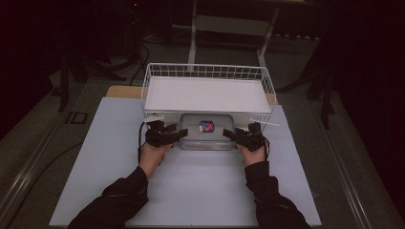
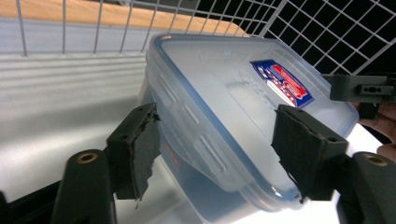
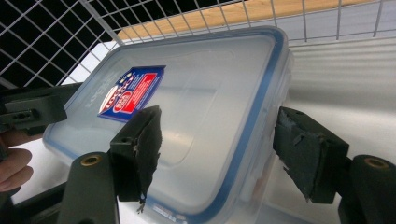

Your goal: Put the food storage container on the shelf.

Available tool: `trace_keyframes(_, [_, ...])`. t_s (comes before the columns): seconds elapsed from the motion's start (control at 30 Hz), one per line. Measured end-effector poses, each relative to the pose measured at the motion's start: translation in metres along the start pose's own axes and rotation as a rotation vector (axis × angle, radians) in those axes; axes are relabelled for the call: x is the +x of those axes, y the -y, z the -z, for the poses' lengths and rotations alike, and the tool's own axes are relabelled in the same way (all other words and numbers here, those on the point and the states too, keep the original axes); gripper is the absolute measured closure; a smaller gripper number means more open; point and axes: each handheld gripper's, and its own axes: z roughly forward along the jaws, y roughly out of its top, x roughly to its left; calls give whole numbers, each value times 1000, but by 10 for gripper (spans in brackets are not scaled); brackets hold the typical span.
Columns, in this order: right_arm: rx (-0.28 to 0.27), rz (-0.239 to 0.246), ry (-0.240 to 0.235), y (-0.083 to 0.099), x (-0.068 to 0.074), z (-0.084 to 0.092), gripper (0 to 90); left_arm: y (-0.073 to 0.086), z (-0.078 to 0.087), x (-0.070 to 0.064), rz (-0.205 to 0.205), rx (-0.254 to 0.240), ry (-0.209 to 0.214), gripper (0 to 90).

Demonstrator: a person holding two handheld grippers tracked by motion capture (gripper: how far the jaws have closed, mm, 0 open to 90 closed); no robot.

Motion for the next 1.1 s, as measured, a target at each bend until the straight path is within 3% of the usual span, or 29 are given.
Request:
trace_keyframes(0.03, [-7, 14, 6, 0, 1, 2, 320, 1, 1, -1, 10, 7, 6, 253])
trace_keyframes(0.1, [-5, 26, 3, 1, 3, 5, 320, 3, 2, -3, -2, 13, 2, 242])
trace_keyframes(0.2, [8, 95, 37, 3, 11, 10, 313, 3, 5, -7, -17, 20, 1, 180])
trace_keyframes(0.23, [8, 95, 37, 3, 11, 10, 313, 3, 5, -7, -17, 20, 1, 170])
trace_keyframes(0.27, [5, 139, 55, 4, 16, 15, 314, 4, 8, -11, -20, 28, 20, 151])
trace_keyframes(0.37, [-8, 171, 79, 4, 21, 22, 316, 6, 12, -15, -33, 47, 53, 137])
trace_keyframes(0.47, [-28, 162, 58, 5, 27, 30, 324, 10, 20, -24, -47, 69, 69, 0])
trace_keyframes(0.57, [-38, 190, 27, 9, 38, 37, 343, 16, 31, -30, -67, 99, 86, 0])
trace_keyframes(0.6, [-38, 193, 15, 10, 42, 38, 373, 20, 39, -33, -79, 99, 101, 0])
trace_keyframes(0.67, [-51, 193, -10, 14, 47, 40, 455, 22, 43, -35, -94, 95, 99, 0])
trace_keyframes(0.7, [-51, 193, -10, 14, 47, 40, 455, 24, 47, -37, -106, 84, 93, 0])
trace_keyframes(0.8, [-5, 210, -76, 22, 57, 33, 719, 33, 60, -45, -131, 70, 91, 0])
trace_keyframes(0.83, [-5, 210, -76, 22, 57, 33, 719, 33, 60, -45, -131, 70, 91, 0])
trace_keyframes(0.87, [57, 238, -122, 25, 61, 25, 861, 36, 64, -47, -150, 49, 90, 0])
trace_keyframes(0.9, [57, 238, -122, 25, 61, 25, 861, 36, 64, -47, -150, 49, 90, 0])
trace_keyframes(0.93, [106, 248, -147, 29, 62, 15, 898, 39, 68, -50, -171, 13, 87, 0])
trace_keyframes(1.0, [137, 259, -146, 33, 64, 7, 899, 39, 72, -52, -178, 5, 103, 0])
trace_keyframes(1.1, [153, 259, -140, 35, 64, 0, 898, 39, 77, -54, -185, -14, 116, 0])
